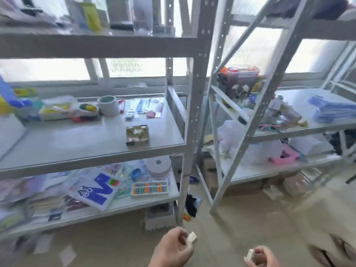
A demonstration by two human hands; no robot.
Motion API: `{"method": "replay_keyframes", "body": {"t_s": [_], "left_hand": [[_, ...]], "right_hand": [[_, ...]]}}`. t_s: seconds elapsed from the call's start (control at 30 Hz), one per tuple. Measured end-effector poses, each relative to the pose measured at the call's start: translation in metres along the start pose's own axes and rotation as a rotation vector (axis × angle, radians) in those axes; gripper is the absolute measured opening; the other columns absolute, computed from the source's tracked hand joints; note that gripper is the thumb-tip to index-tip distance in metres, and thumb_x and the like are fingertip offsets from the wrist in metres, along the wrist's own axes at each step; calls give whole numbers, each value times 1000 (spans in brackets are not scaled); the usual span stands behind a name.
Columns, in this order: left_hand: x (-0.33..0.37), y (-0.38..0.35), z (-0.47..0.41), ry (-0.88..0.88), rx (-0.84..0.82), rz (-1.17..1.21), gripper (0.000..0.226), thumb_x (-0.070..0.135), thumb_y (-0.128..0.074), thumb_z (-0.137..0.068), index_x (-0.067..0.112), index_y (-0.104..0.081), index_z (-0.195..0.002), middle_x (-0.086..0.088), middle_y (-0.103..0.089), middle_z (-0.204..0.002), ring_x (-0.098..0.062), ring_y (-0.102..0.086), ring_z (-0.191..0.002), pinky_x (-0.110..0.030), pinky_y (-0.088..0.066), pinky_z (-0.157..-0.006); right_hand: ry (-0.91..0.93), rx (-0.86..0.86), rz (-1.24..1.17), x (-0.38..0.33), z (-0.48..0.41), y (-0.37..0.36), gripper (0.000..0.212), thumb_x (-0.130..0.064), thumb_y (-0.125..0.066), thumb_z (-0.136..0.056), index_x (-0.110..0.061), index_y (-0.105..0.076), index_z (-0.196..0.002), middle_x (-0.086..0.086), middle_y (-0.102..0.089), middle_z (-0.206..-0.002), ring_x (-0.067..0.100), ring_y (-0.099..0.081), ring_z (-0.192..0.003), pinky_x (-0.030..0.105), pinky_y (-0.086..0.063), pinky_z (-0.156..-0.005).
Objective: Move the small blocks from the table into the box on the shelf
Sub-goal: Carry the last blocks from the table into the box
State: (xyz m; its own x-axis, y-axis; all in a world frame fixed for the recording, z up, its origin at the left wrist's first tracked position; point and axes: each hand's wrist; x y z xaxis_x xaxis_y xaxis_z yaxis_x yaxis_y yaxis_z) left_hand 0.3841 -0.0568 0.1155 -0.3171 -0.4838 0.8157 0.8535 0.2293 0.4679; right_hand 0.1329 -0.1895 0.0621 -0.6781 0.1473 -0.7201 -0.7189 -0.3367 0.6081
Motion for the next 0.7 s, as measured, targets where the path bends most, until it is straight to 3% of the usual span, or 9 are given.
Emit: {"method": "replay_keyframes", "body": {"t_s": [0.03, 0.13, 0.27, 0.47, 0.57, 0.7], "left_hand": [[-4, 16, -9, 26, 57, 44, 25, 47, -67, -66, 28, -62, -81, 10, -66, -78, 3, -54, -60, -12, -45, -65], [-16, 73, -29, 67, 201, 121, 18, 41, -74, -70, 28, -65, -79, 10, -65, -70, 6, -53, -56, -13, -47, -65], [-17, 117, -63, 93, 279, 260, 17, 29, -79, -74, 21, -69, -84, 6, -66, -70, 7, -56, -55, -19, -51, -63], [10, 177, -135, 41, 464, 263, 17, 29, -74, -83, 22, -62, -93, 4, -66, -86, -6, -62, -75, -11, -47, -58], [24, 209, -176, 20, 555, 200, 19, 31, -72, -84, 22, -62, -98, 5, -66, -89, -8, -63, -79, -20, -52, -65], [29, 249, -228, -59, 634, 24, 24, 33, -71, -83, 22, -64, -103, 8, -65, -90, -3, -61, -76, -21, -52, -64]], "right_hand": [[6, 37, -36, -34, -3, -9, 36, 3, -88, -55, -14, -59, -69, 11, -68, -60, 7, -58, -45, 11, -46, -53], [206, -118, 90, -120, -9, -34, 31, -27, -89, -54, -25, -65, -73, -8, -69, -60, 5, -60, -50, 16, -49, -57], [271, -318, 132, -189, -40, -63, 41, -46, -85, -53, -24, -65, -81, -5, -71, -70, 4, -63, -61, 16, -49, -65], [376, -435, 171, -253, -106, -92, 38, -43, -84, -63, -26, -62, -89, -1, -69, -76, 6, -63, -67, 19, -53, -69], [420, -499, 160, -290, -134, -103, 35, -42, -81, -69, -30, -61, -95, -4, -69, -82, 6, -64, -72, 16, -51, -68], [527, -600, 157, -343, -162, -123, 31, -34, -79, -73, -31, -62, -99, -1, -68, -82, 1, -59, -63, 17, -52, -66]]}}
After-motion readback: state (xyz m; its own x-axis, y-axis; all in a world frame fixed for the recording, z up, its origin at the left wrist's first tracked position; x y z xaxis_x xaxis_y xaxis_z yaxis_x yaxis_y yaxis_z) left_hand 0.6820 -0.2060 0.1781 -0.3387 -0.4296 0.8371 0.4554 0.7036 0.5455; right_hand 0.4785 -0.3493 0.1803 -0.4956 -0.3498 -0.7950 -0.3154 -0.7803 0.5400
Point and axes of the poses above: each hand's wrist, its own z-axis away from the middle knuckle, its own y-axis out of the back of the hand, x = y × z
